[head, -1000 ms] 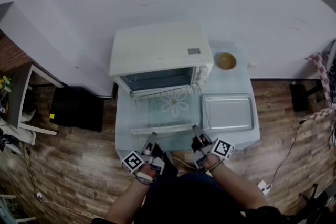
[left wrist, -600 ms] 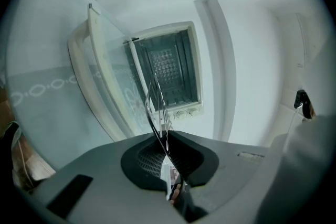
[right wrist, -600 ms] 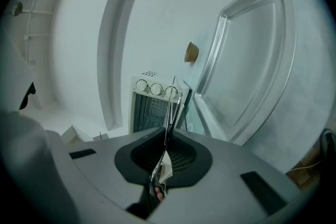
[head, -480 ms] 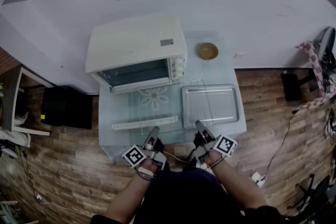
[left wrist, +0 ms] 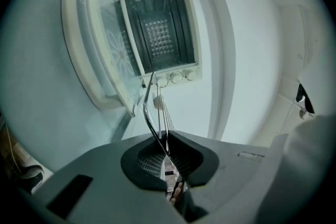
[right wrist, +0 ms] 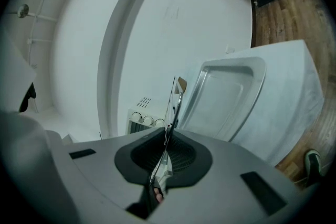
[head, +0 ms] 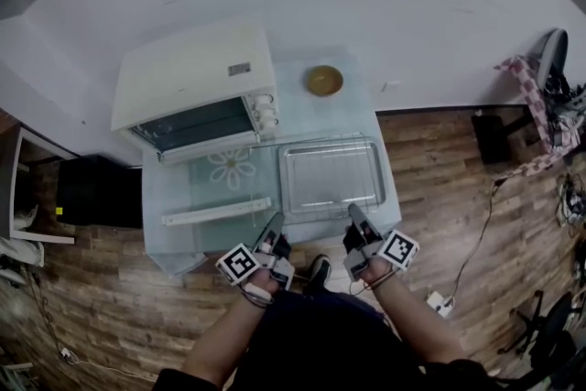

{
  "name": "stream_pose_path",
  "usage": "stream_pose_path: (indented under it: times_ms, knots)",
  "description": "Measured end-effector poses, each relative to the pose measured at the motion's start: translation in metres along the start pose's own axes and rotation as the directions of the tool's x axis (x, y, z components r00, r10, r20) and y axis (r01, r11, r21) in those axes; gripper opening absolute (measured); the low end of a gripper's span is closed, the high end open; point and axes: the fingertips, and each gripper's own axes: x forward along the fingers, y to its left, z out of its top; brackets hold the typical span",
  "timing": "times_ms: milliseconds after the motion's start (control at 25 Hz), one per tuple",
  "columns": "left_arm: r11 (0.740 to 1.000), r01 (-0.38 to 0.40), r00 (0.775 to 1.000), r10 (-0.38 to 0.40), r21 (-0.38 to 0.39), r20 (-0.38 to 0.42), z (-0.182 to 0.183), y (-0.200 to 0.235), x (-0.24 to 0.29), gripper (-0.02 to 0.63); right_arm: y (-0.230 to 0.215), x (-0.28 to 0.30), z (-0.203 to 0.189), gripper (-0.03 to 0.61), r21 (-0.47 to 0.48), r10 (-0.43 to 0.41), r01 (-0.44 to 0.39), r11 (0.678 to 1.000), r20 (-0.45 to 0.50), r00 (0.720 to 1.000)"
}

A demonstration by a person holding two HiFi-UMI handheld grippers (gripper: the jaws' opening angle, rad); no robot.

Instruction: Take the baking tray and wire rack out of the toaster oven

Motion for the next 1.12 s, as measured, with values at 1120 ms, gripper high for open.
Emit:
stream_pose_path:
  times_ms: [1120]
  knots:
    - [0.994,-0.111,0.986,0.111,0.013,-0.126,-0.059,0.02,0.077,0.011,-0.101,-0.031,0.033,0.018,0.263,-0.253,0.259,0.929,-0.058,0.966]
